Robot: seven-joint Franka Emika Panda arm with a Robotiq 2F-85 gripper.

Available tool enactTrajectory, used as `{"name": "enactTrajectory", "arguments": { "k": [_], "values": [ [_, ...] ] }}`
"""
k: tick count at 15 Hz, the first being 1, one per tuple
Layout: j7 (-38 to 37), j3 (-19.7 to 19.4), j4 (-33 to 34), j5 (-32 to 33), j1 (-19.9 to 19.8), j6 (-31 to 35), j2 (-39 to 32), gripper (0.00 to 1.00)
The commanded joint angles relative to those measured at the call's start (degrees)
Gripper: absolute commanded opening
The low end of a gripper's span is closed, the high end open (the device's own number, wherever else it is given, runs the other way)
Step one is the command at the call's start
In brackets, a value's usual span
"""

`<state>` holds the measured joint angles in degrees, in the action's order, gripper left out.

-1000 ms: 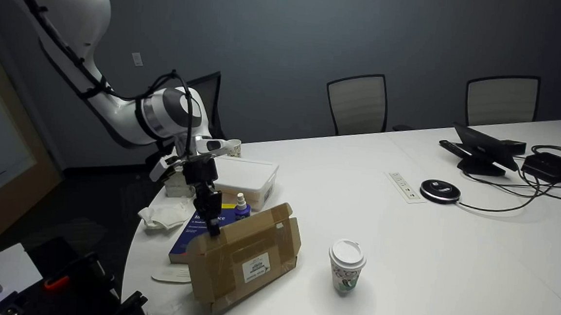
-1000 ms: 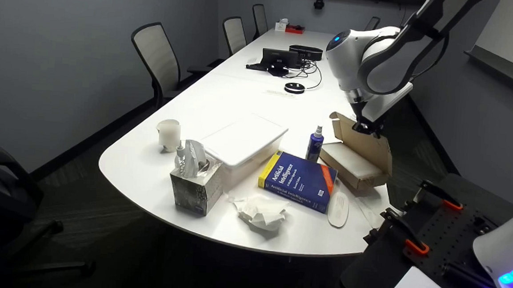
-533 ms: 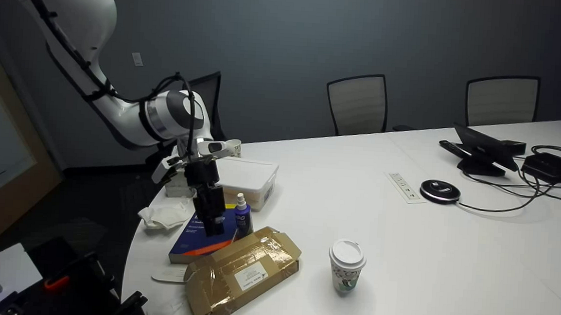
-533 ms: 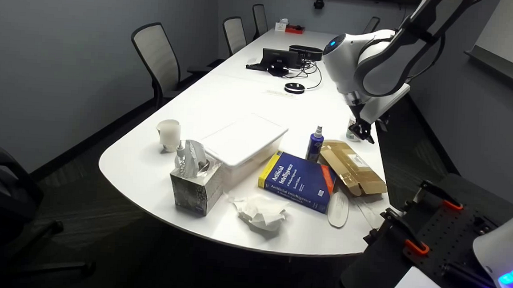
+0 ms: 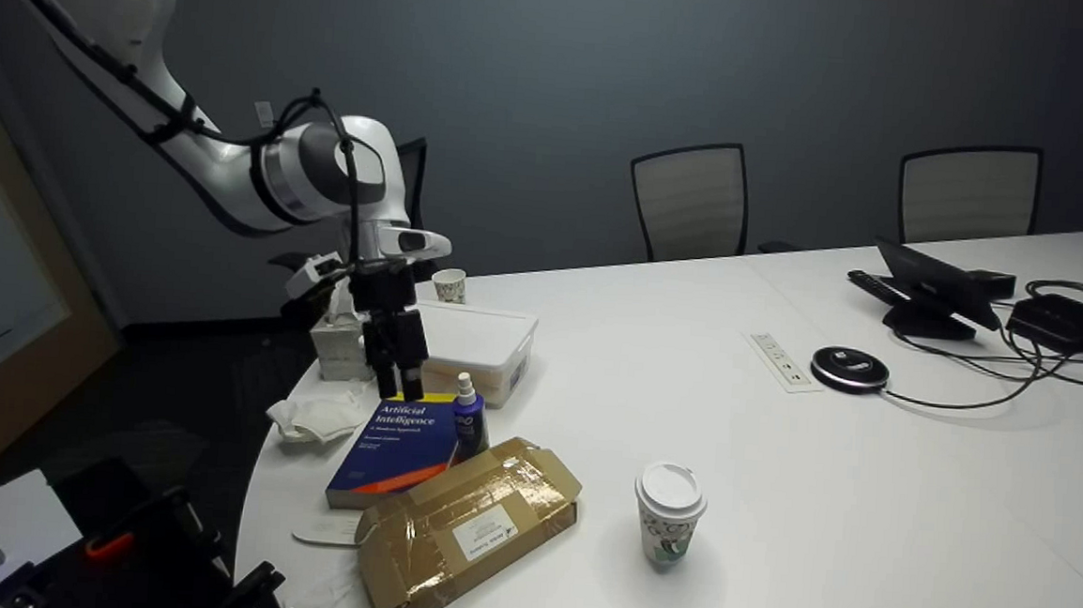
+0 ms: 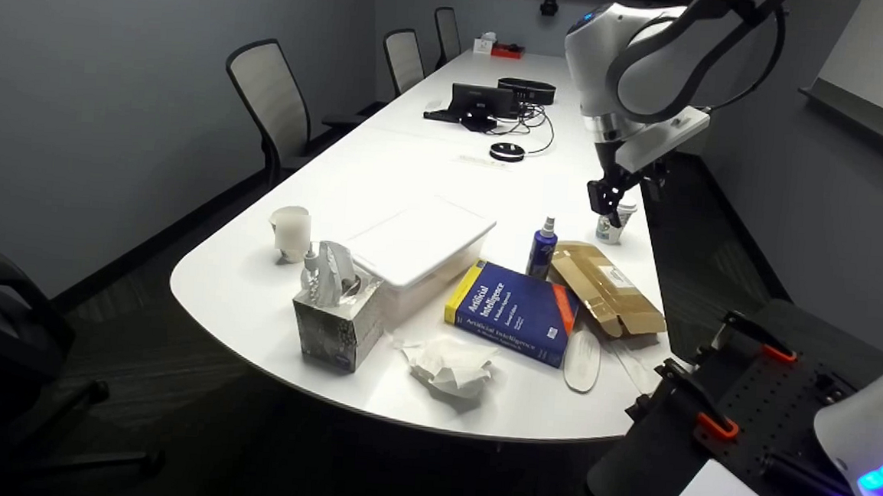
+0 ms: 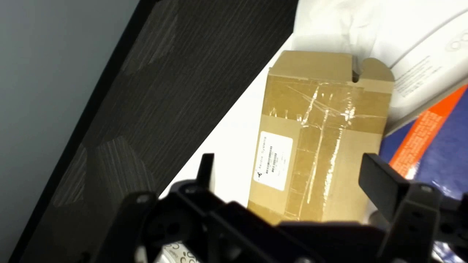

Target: Open the box completely

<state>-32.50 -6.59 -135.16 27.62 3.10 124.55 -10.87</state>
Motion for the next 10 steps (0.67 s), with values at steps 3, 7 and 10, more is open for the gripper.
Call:
{"name": "enactTrajectory", "arguments": {
  "k": [3,7,10],
  "values": [
    [7.92,1.95,-5.12,-11.29,-1.99,1.42,13.34,1.0],
    [12.57,3.05,-6.6,-16.67,-2.45,1.64,18.65,1.0],
    [14.79,3.67,-7.47,-19.26,-2.42,1.54,21.15,1.0]
  ]
}}
